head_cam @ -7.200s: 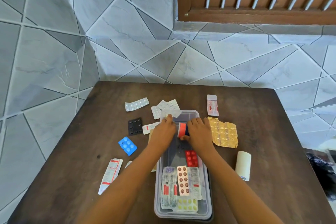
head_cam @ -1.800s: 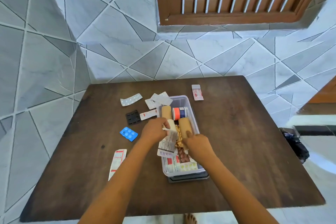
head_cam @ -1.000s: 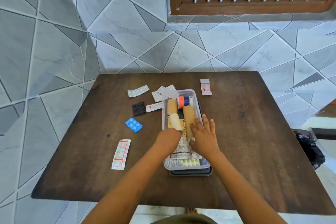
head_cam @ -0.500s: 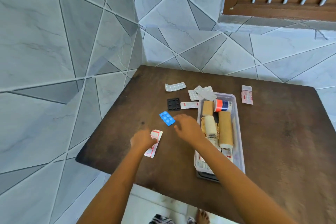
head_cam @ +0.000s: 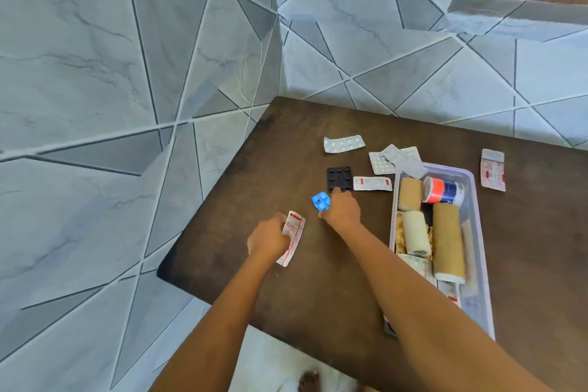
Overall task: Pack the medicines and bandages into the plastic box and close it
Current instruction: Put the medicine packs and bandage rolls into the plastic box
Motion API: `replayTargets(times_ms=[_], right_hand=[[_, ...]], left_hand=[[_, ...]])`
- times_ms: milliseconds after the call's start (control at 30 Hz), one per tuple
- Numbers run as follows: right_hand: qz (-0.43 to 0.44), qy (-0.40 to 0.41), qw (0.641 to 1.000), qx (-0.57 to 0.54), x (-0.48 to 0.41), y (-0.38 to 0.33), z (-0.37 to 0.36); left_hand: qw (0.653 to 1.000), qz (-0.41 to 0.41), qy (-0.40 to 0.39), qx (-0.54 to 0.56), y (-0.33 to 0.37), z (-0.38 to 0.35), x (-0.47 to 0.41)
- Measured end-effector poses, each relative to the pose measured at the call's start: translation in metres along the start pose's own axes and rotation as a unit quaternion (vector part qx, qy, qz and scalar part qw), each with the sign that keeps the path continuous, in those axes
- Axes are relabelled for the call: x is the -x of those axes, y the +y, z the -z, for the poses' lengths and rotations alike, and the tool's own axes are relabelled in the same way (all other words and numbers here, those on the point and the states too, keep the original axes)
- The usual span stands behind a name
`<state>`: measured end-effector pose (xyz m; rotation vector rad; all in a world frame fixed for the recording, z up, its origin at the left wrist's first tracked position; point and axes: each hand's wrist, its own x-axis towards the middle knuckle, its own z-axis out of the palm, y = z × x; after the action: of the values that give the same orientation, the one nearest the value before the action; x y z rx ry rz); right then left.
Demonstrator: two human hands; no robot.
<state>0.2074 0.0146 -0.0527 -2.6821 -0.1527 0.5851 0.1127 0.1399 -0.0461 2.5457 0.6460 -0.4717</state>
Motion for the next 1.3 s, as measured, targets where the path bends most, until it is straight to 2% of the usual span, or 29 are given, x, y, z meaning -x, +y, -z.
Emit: replayTargets(times_ms=[200,333,467,567,733,833,967,1167,1200,1267,1300], right_hand=[[-0.053,-0.05,0.997,-0.021,-0.002,0.0,0.005],[-0.023,0.017,0.99,-0.135,0.019,0.001,0.019],[-0.006,0.117,0.969,-0.216,0.069,0.028,0.057],[-0.044,0.173,0.956,-0.234,0.109,0.068,0.076],[-0.148,0.185,0.95,-0.201,0.157,0.144,0.081],[-0.15,0.137,0.961,-0.188,0.175,0.165,0.082],[-0.087,0.068,0.991,-0.074,0.188,0.171,0.067],[-0.062,0.024,0.993,0.094,0.181,0.163,0.055],[-0.051,0.027,0.991,0.119,0.181,0.161,0.055],[0.0,0.111,0.98,0.166,0.179,0.163,0.048],[0.013,0.12,0.975,0.188,0.178,0.166,0.047]], left_hand=[[0.999,-0.009,0.023,0.047,-0.007,0.008,-0.003],[0.995,-0.039,0.054,0.072,-0.002,0.013,0.005],[0.986,-0.093,0.047,0.132,0.022,0.019,0.015],[0.969,-0.156,0.033,0.191,0.055,0.021,0.027],[0.94,-0.263,-0.036,0.216,0.116,0.005,0.062],[0.941,-0.294,-0.085,0.143,0.137,-0.022,0.076],[0.942,-0.302,-0.118,-0.088,0.151,-0.053,0.092],[0.931,-0.301,-0.112,-0.174,0.162,-0.065,0.092],[0.929,-0.302,-0.11,-0.184,0.163,-0.067,0.092],[0.924,-0.308,-0.096,-0.206,0.164,-0.07,0.094],[0.924,-0.302,-0.081,-0.219,0.164,-0.073,0.095]])
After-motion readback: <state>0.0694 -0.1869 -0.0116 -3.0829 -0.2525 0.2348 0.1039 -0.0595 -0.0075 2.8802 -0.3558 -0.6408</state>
